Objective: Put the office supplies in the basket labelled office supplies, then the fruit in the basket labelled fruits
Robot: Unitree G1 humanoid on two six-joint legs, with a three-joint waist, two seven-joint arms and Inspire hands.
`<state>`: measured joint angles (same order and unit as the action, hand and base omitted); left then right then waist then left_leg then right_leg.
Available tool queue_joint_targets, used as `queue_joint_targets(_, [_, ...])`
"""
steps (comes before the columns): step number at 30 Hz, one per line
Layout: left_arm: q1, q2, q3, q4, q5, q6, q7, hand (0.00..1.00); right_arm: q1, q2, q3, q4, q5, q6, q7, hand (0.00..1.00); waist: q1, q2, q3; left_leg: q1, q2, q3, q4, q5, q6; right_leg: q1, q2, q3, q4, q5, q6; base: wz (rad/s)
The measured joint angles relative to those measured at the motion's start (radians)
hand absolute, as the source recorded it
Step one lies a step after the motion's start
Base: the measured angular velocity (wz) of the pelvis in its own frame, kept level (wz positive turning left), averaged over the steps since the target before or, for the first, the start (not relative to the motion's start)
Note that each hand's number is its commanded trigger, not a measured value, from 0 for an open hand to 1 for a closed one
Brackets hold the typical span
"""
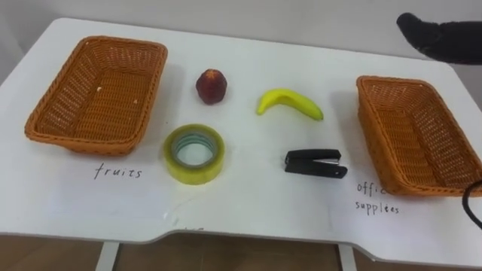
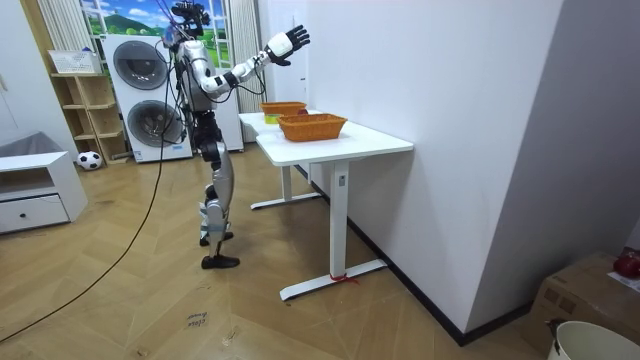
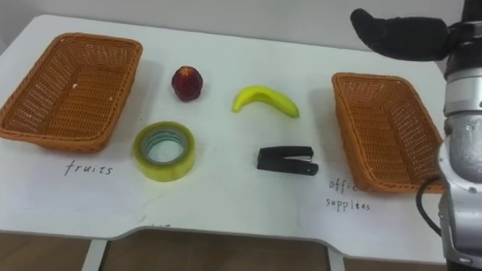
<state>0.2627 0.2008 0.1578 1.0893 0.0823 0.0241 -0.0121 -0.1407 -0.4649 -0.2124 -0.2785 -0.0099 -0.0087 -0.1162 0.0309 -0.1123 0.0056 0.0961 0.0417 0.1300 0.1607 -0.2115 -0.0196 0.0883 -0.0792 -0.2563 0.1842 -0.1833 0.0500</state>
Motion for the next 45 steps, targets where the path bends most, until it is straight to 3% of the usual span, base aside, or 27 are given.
queue_joint_targets(7, [0.002, 0.006, -0.001, 0.0, 0.0, 0.002, -0.002, 0.0, 0.0, -0.02, 0.076, 0.0, -0.098, 0.025, 0.102, 0.0, 0.006, -0.005, 0.0016, 0.0, 0.0, -0.001, 0.003, 0.0, 0.0, 0.002, 0.0, -0.001, 0.0, 0.0, 0.0, 0.0])
queue_joint_targets(13, [-0.001, 0.013, -0.006, -0.009, 0.0, 0.008, 0.0, 0.0, -0.001, -0.021, 0.085, 0.029, -0.096, 0.032, 0.192, 0.0, 0.007, -0.015, 0.0063, -0.006, 0.001, 0.001, 0.005, 0.0, 0.0, 0.002, 0.0, -0.001, 0.001, 0.001, -0.002, 0.0])
queue_joint_targets(19, [-0.015, 0.016, -0.006, -0.009, 0.0, 0.009, 0.003, 0.0, -0.002, -0.022, 0.087, 0.07, -0.096, 0.032, 0.267, 0.0, 0.006, -0.015, 0.0057, -0.014, 0.001, -0.001, 0.005, 0.0, 0.0, -0.003, 0.0, -0.001, 0.0, 0.003, -0.004, 0.0])
queue_joint_targets(30, [-0.042, 0.017, -0.018, -0.033, -0.001, 0.009, 0.004, 0.0, -0.002, -0.024, 0.096, 0.105, -0.114, 0.033, 0.342, 0.0, 0.005, -0.013, 0.0053, -0.014, 0.0, -0.009, 0.006, 0.0, 0.0, -0.005, 0.001, 0.009, -0.004, 0.002, -0.003, 0.0])
queue_joint_targets(45, [-0.052, 0.019, -0.026, -0.04, -0.006, 0.01, -0.001, 0.0, -0.002, -0.024, 0.115, 0.116, -0.114, 0.071, 0.448, 0.0, 0.01, -0.014, 0.0044, -0.016, 0.0, -0.023, 0.006, 0.0, 0.0, 0.001, 0.003, 0.01, -0.014, 0.003, -0.004, 0.0])
